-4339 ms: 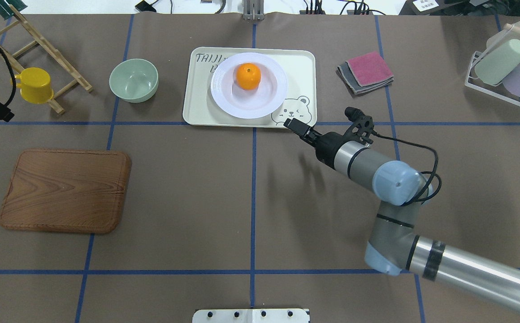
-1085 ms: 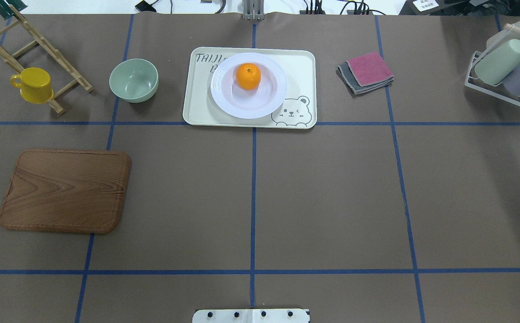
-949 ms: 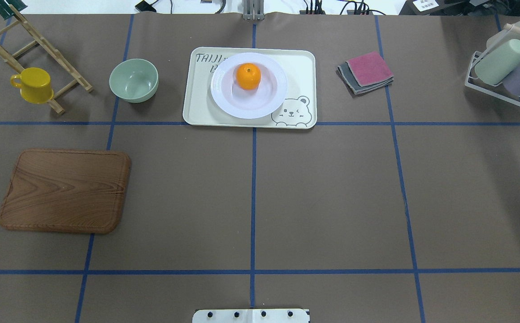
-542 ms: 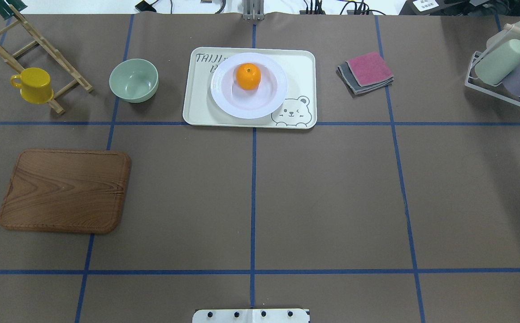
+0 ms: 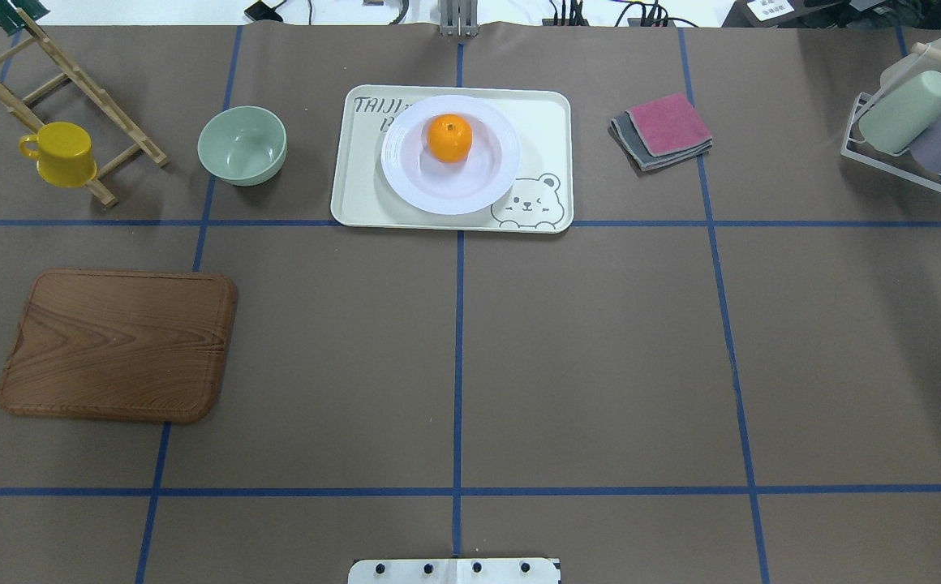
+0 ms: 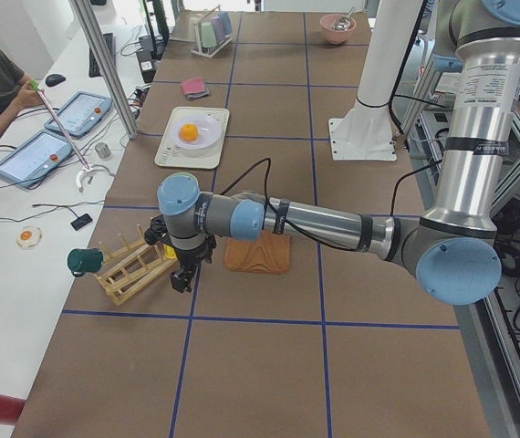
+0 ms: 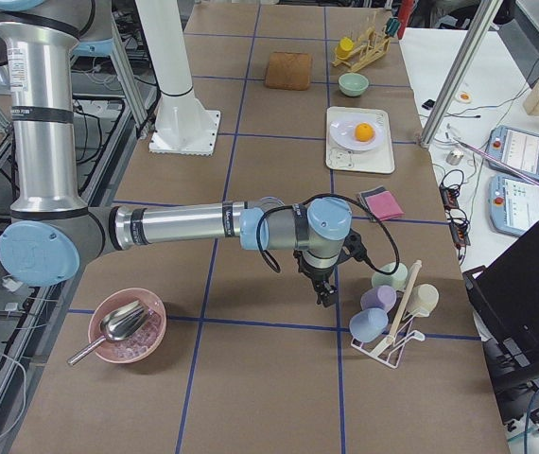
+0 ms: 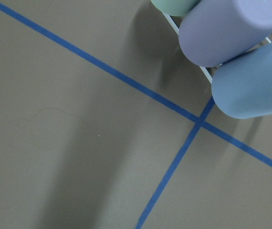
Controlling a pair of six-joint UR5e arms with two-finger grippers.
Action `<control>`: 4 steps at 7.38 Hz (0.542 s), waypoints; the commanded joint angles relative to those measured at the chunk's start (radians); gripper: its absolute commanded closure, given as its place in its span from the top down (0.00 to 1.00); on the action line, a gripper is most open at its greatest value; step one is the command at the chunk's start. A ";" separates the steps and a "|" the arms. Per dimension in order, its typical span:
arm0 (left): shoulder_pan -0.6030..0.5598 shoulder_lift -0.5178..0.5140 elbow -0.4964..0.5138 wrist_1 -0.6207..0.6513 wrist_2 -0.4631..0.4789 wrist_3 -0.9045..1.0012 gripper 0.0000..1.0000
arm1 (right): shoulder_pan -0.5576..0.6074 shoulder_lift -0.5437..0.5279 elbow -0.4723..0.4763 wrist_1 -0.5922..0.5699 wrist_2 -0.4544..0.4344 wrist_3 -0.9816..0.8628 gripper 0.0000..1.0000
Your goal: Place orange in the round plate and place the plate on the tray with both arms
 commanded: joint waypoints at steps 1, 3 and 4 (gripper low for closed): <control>0.000 -0.002 0.002 -0.019 -0.045 -0.141 1.00 | 0.001 0.002 0.000 0.000 0.000 0.002 1.00; 0.000 0.001 0.006 -0.019 -0.045 -0.156 1.00 | 0.001 0.002 0.000 0.000 0.000 0.002 1.00; 0.000 -0.001 0.005 -0.019 -0.045 -0.154 1.00 | -0.001 0.002 -0.001 0.000 0.005 0.002 1.00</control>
